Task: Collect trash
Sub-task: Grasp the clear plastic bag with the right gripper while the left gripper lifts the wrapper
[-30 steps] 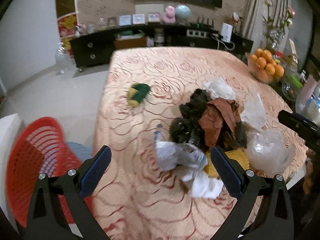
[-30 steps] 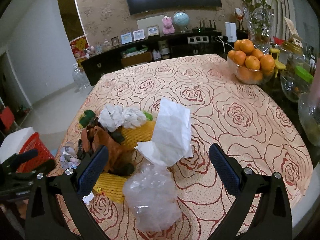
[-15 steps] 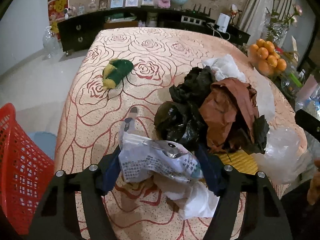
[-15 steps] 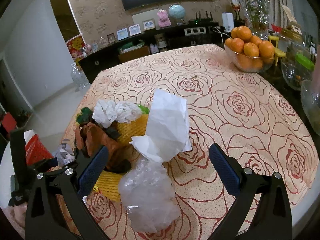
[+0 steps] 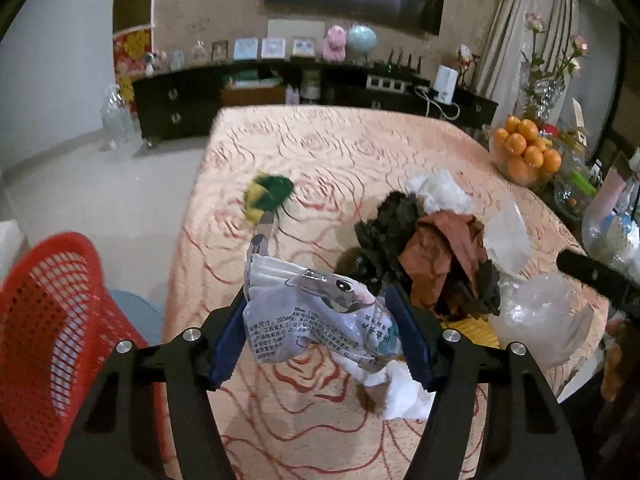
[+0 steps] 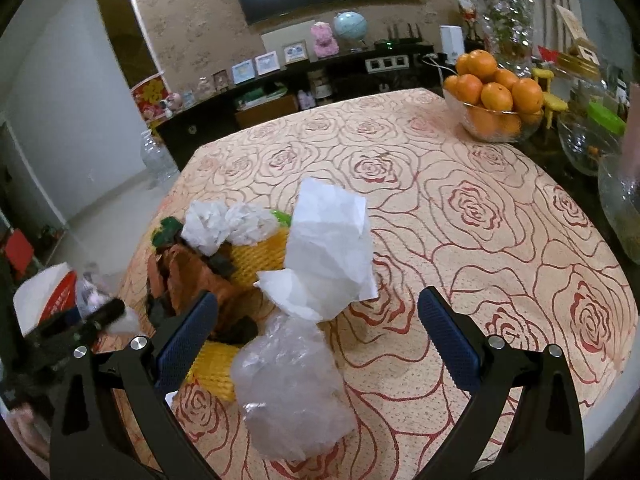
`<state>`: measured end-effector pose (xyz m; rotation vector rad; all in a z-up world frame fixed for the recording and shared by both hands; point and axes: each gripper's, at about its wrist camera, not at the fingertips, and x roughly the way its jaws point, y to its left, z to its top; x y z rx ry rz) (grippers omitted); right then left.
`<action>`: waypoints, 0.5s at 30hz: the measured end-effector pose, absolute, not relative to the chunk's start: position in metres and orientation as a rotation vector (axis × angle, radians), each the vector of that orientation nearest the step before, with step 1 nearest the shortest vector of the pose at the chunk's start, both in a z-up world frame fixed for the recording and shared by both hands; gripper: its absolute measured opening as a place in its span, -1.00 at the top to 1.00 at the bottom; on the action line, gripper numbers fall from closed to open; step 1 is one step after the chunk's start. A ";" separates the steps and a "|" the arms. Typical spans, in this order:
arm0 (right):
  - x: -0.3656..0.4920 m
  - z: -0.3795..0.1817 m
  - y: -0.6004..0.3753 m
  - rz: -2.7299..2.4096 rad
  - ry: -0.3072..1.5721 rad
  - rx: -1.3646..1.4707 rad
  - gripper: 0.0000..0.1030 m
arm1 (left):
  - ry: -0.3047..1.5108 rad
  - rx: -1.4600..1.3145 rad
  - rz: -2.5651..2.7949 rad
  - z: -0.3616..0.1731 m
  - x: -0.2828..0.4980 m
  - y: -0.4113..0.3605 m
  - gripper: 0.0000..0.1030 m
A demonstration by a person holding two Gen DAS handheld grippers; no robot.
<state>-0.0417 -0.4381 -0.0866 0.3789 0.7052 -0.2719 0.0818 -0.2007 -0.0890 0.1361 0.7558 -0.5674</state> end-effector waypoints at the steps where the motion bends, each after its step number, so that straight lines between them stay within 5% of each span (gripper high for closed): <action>1: -0.042 -0.089 -0.434 -0.253 0.719 0.371 -0.88 | 0.749 0.138 -0.562 -0.087 0.082 -0.199 -0.24; 8: -0.036 -0.112 -0.416 -0.233 0.820 0.330 -0.88 | 0.742 0.122 -0.542 -0.081 0.086 -0.187 -0.24; 15: -0.029 -0.121 -0.413 -0.227 0.864 0.314 -0.27 | 0.725 0.098 -0.535 -0.075 0.084 -0.176 -0.24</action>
